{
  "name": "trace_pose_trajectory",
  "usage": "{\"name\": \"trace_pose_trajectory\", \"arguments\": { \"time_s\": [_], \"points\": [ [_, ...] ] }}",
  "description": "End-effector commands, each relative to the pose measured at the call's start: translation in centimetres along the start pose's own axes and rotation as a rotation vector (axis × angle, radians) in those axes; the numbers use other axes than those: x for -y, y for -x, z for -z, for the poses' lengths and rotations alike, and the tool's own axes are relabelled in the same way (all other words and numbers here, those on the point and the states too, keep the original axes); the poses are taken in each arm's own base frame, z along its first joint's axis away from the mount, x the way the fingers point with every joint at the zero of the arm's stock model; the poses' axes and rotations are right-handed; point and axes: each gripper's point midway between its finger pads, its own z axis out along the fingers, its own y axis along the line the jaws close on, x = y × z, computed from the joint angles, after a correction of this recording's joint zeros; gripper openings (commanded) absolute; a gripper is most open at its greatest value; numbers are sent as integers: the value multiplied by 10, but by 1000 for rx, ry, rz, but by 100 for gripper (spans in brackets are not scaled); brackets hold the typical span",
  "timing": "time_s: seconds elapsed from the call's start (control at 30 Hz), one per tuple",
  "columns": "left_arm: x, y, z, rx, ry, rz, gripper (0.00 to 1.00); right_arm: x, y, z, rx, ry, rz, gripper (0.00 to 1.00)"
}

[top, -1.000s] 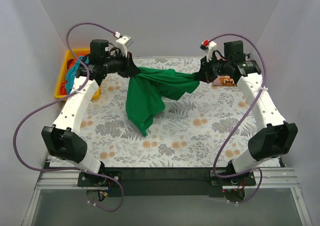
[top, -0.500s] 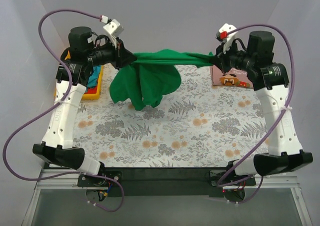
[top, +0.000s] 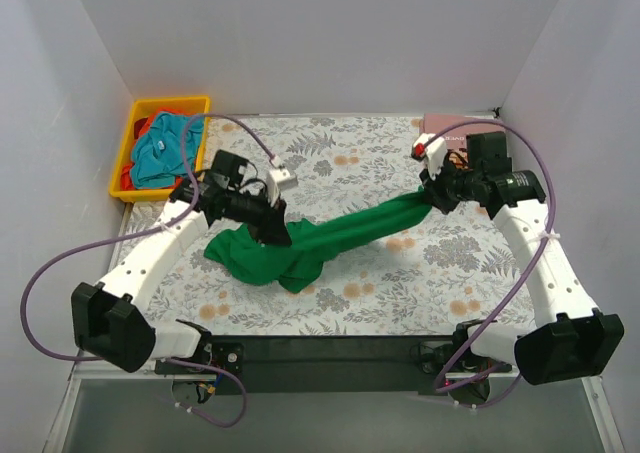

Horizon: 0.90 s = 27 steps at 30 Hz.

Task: Fold and stack the t-shirts
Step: Flatten the tshirt out

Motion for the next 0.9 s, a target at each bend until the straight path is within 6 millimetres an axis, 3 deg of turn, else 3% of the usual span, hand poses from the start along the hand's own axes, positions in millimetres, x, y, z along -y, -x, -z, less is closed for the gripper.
{"name": "trace_pose_trajectory", "arguments": {
  "time_s": [0.0, 0.07, 0.1, 0.13, 0.2, 0.27, 0.37, 0.47, 0.53, 0.57, 0.7, 0.77, 0.87],
  "points": [
    [56, -45, 2, -63, -146, -57, 21, -7, -57, 7, -150, -15, 55, 1],
    [68, -64, 3, -115, -192, -26, 28, -26, -84, 7, -200, 35, 62, 1],
    [76, -70, 1, -148, -215, -55, 37, -31, -92, 9, -216, 46, 75, 1],
    [72, -75, 1, -183, -187, -76, 39, -34, -98, 14, -222, 48, 116, 1],
    [65, -64, 3, -179, -129, -74, 43, -40, -123, 13, -283, 51, 130, 1],
    [41, -53, 1, -159, -48, -74, 46, -42, -135, 14, -314, 50, 161, 1],
    [-18, -30, 3, -65, 74, 19, 47, -47, -152, 12, -352, 67, 155, 1],
    [-83, -28, 3, -36, 242, 85, 51, -52, -169, 10, -403, 88, 145, 1],
    [-103, -30, -6, -37, 284, 112, 59, -56, -178, 8, -427, 105, 138, 1],
    [-110, -21, -11, -16, 284, 119, 63, -58, -181, 7, -430, 114, 135, 1],
    [-121, -19, -38, -45, 259, 193, 69, -61, -189, 5, -456, 131, 115, 1],
    [-126, -29, -53, -85, 265, 215, 69, -60, -194, 6, -482, 125, 114, 1],
    [-118, -44, -72, -143, 241, 232, 69, -60, -201, 6, -502, 126, 126, 1]
  ]
}}
